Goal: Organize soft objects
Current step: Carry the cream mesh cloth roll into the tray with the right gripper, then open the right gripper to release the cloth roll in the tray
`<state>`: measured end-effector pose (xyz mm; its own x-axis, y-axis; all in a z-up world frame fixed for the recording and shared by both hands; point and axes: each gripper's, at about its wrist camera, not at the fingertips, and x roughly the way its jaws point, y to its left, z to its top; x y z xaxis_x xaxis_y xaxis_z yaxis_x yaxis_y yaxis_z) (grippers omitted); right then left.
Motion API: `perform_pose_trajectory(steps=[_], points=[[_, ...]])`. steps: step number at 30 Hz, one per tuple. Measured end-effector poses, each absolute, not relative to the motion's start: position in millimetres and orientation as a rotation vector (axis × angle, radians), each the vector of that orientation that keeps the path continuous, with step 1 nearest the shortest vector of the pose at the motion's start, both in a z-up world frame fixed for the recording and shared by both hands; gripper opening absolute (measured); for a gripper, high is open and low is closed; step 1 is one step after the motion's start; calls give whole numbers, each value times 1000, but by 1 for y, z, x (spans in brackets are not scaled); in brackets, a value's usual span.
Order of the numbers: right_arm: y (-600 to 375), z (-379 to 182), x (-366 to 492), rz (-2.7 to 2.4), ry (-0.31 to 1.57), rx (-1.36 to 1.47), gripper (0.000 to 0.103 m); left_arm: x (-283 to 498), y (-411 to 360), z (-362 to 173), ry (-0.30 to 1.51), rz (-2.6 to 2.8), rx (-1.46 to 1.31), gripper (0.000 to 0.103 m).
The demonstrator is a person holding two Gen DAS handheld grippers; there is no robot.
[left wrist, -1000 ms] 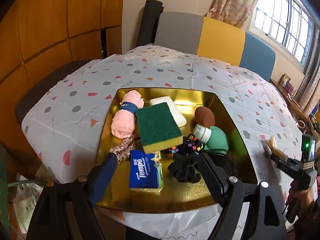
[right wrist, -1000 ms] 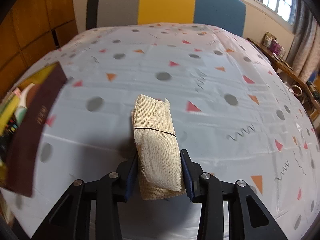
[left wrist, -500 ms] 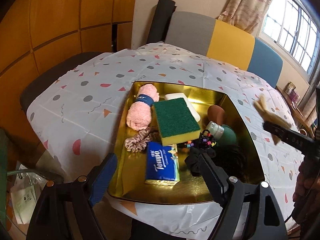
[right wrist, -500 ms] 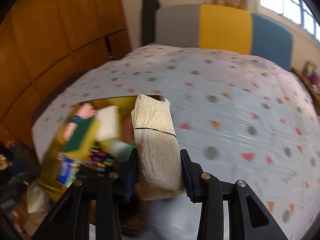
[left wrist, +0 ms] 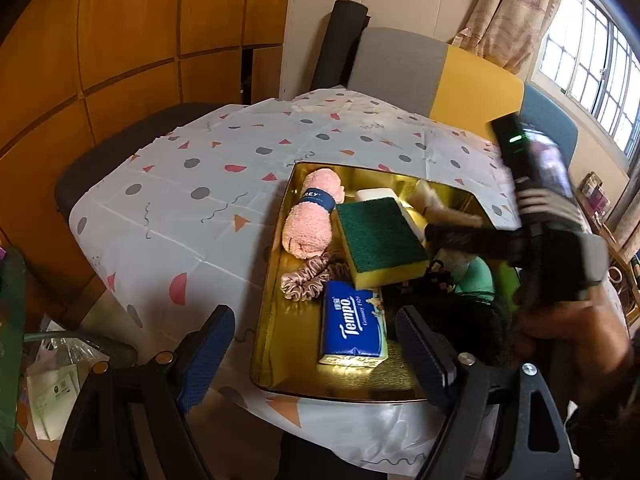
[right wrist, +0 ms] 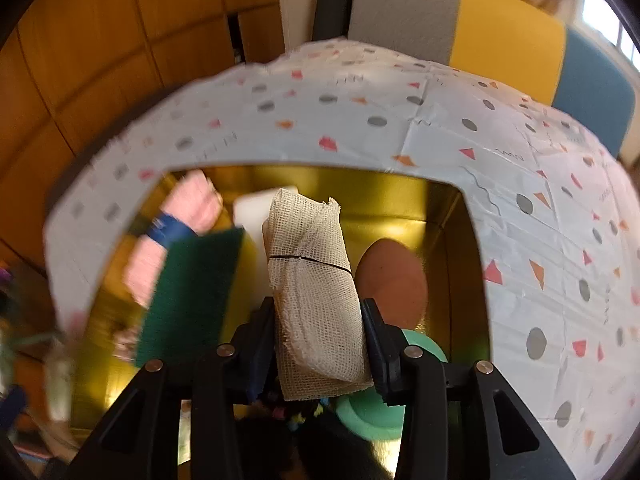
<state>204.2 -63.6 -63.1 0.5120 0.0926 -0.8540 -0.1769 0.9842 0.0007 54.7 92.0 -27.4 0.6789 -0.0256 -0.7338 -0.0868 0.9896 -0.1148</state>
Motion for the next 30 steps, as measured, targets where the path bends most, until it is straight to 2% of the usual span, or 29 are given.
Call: perform_pose_trajectory(steps=[2, 11, 14, 16, 20, 22, 26, 30], points=[[-58, -73, 206, 151, 1026, -131, 48, 55, 93, -29, 830, 38, -144, 84], [-48, -81, 198, 204, 1007, -156, 51, 52, 94, -30, 829, 50, -150, 84], [-52, -74, 194, 214, 982, -126, 63, 50, 93, -27, 818, 53, -147, 84], [-57, -67, 190, 202, 951, -111, 75, 48, 92, -26, 813, 58, -142, 84], [-68, -50, 176, 194, 902, -84, 79, 44, 90, -21, 797, 66, -134, 84], [-75, -42, 166, 184, 874, -77, 85, 43, 88, -19, 790, 71, -128, 84], [-92, -28, 137, 150, 813, -51, 88, 38, 80, -14, 774, 82, -109, 84], [-114, -16, 99, 110, 744, -26, 96, 29, 71, -8, 730, 74, -94, 84]])
